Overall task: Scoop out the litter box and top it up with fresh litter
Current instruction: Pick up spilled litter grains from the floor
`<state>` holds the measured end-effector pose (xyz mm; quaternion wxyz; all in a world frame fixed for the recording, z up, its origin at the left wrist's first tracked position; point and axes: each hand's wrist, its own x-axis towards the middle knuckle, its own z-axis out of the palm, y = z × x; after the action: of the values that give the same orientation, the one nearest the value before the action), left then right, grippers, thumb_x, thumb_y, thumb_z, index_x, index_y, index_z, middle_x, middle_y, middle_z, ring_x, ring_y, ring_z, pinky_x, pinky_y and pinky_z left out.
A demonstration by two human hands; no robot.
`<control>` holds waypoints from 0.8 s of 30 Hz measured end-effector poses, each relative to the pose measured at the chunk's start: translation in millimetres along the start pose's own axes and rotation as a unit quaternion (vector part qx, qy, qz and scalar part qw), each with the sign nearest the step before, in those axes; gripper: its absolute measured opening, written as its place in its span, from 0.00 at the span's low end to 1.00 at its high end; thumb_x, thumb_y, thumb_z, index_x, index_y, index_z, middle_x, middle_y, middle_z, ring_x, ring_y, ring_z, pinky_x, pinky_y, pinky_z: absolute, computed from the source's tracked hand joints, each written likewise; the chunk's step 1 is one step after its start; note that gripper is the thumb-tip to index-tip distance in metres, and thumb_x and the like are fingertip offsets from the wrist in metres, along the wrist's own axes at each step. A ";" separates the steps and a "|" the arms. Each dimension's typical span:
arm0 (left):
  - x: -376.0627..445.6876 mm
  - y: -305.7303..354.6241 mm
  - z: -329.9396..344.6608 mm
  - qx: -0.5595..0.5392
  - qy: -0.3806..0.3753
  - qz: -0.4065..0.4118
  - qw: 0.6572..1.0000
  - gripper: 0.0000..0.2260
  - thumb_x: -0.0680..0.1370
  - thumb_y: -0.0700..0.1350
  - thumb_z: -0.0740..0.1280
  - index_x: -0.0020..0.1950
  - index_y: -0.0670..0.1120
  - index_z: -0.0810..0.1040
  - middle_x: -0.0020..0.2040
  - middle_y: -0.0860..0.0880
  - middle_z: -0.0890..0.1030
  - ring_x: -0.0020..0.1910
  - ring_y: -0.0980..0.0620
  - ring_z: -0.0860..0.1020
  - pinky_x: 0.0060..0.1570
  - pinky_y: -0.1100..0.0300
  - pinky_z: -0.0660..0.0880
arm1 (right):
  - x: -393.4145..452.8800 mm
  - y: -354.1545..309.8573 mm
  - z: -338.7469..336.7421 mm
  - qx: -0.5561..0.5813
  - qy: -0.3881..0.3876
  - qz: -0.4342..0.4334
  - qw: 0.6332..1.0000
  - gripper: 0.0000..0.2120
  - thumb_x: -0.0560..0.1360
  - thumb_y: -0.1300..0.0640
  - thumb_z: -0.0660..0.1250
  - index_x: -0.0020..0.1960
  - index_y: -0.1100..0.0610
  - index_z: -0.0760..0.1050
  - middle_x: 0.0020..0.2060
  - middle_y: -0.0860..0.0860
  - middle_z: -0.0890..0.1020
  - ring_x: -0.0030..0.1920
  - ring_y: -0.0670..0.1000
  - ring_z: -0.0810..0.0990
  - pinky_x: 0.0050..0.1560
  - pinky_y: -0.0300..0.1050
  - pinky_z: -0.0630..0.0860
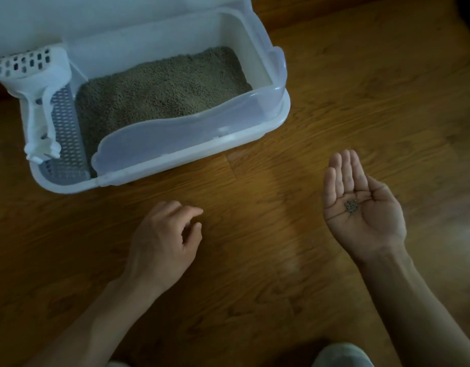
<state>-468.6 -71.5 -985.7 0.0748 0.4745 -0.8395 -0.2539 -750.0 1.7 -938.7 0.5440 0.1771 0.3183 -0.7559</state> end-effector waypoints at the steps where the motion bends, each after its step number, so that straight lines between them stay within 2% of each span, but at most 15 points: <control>1: -2.8 1.8 2.2 0.001 -0.007 0.009 1.000 0.12 0.75 0.47 0.69 0.58 0.48 0.81 0.42 0.58 0.71 0.42 0.59 0.71 0.37 0.69 0.65 | -1.8 1.0 -0.3 0.002 -0.001 -0.001 1.000 0.23 0.82 0.57 0.51 0.53 0.63 0.84 0.54 0.53 0.85 0.55 0.51 0.84 0.46 0.48 0.83; 6: -20.0 12.9 21.4 -0.015 -0.043 0.058 0.997 0.09 0.75 0.49 0.71 0.54 0.51 0.83 0.44 0.58 0.73 0.44 0.59 0.71 0.40 0.67 0.69 | -13.6 8.3 -0.2 -0.012 -0.012 0.004 1.000 0.23 0.82 0.57 0.51 0.52 0.63 0.84 0.54 0.54 0.85 0.55 0.52 0.84 0.47 0.48 0.83; 10: -26.8 24.3 45.6 -0.027 -0.055 0.109 0.992 0.08 0.73 0.48 0.75 0.51 0.50 0.84 0.45 0.56 0.75 0.45 0.58 0.71 0.42 0.62 0.75 | -22.6 12.8 -3.2 -0.017 -0.016 0.014 1.000 0.22 0.81 0.57 0.51 0.52 0.63 0.84 0.54 0.54 0.85 0.55 0.53 0.84 0.47 0.49 0.83; 14: -22.2 30.6 61.0 -0.027 -0.042 0.122 0.991 0.09 0.72 0.49 0.76 0.49 0.49 0.84 0.44 0.56 0.75 0.46 0.57 0.71 0.42 0.63 0.71 | -28.2 13.5 -7.0 -0.024 -0.014 0.021 0.999 0.22 0.80 0.57 0.52 0.51 0.64 0.84 0.53 0.55 0.85 0.54 0.53 0.84 0.47 0.49 0.83; 17: -18.7 32.8 64.8 -0.022 -0.035 0.136 0.990 0.08 0.72 0.48 0.77 0.48 0.49 0.84 0.44 0.56 0.76 0.46 0.57 0.71 0.43 0.61 0.72 | -31.7 13.5 -10.7 -0.023 -0.015 0.026 0.999 0.21 0.78 0.58 0.53 0.51 0.64 0.84 0.53 0.55 0.85 0.54 0.54 0.84 0.47 0.49 0.83; 21: -16.5 36.3 66.2 0.004 -0.036 0.194 0.980 0.04 0.72 0.44 0.76 0.45 0.48 0.84 0.43 0.54 0.77 0.46 0.53 0.73 0.42 0.56 0.75 | -32.9 13.0 -17.1 -0.018 -0.014 0.033 0.999 0.22 0.80 0.57 0.52 0.52 0.64 0.84 0.53 0.56 0.85 0.55 0.54 0.84 0.49 0.49 0.83; 24: -14.2 36.9 68.3 0.060 -0.043 0.246 0.967 0.04 0.72 0.43 0.76 0.43 0.48 0.81 0.43 0.51 0.77 0.45 0.51 0.74 0.42 0.55 0.73 | -32.7 13.6 -19.7 -0.016 -0.010 0.037 0.999 0.23 0.82 0.56 0.51 0.52 0.64 0.83 0.54 0.56 0.85 0.55 0.54 0.84 0.48 0.50 0.83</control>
<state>-514.0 -19.9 -1024.5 0.0705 0.2459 -0.9465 -0.1968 -727.5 35.3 -937.0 0.5776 0.1726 0.3182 -0.7317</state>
